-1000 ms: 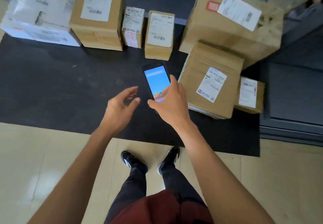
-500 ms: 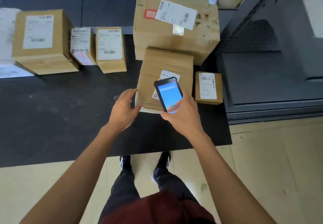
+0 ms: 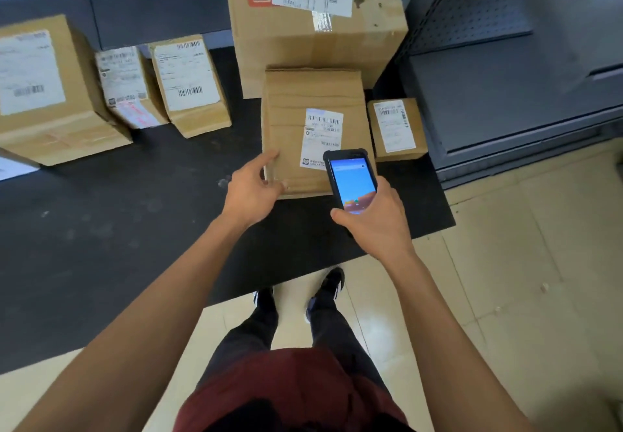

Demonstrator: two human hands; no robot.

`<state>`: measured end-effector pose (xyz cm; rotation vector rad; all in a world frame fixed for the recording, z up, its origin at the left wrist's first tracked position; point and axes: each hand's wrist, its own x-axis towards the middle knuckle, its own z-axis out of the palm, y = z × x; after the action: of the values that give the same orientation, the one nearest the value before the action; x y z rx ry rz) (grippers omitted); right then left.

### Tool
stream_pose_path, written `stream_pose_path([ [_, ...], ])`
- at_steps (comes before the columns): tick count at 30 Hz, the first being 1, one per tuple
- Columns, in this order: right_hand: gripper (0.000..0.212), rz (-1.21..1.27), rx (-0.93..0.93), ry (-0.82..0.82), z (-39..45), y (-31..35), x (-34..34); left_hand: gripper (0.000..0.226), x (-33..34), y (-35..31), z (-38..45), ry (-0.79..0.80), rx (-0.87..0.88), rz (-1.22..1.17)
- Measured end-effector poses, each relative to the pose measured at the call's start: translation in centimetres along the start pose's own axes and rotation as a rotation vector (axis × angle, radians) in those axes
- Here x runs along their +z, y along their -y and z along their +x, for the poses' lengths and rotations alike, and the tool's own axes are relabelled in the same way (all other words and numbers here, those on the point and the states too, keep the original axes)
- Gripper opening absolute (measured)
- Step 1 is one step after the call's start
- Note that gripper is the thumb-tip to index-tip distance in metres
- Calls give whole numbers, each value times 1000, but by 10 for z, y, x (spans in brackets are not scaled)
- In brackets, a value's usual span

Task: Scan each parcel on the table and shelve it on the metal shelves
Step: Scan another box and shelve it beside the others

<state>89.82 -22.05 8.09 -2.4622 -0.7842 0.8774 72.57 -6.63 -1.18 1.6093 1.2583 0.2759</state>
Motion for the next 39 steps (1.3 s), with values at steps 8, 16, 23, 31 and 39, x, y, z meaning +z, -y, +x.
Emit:
stream_pose_path([
  [8,71,33,73,22,-24,4,3,66,4,-2,-1,-13,16,16],
  [16,65,28,72,-3,-30,6,5,66,3,-4,-1,-22,11,46],
  [23,69,12,83,5,-28,2,9,67,2,-5,-2,-8,17,59],
  [31,68,14,85,-9,-27,2,9,67,2,-3,-1,-10,27,64],
  [39,66,9,73,-11,-27,4,8,67,2,-2,0,-3,43,36],
])
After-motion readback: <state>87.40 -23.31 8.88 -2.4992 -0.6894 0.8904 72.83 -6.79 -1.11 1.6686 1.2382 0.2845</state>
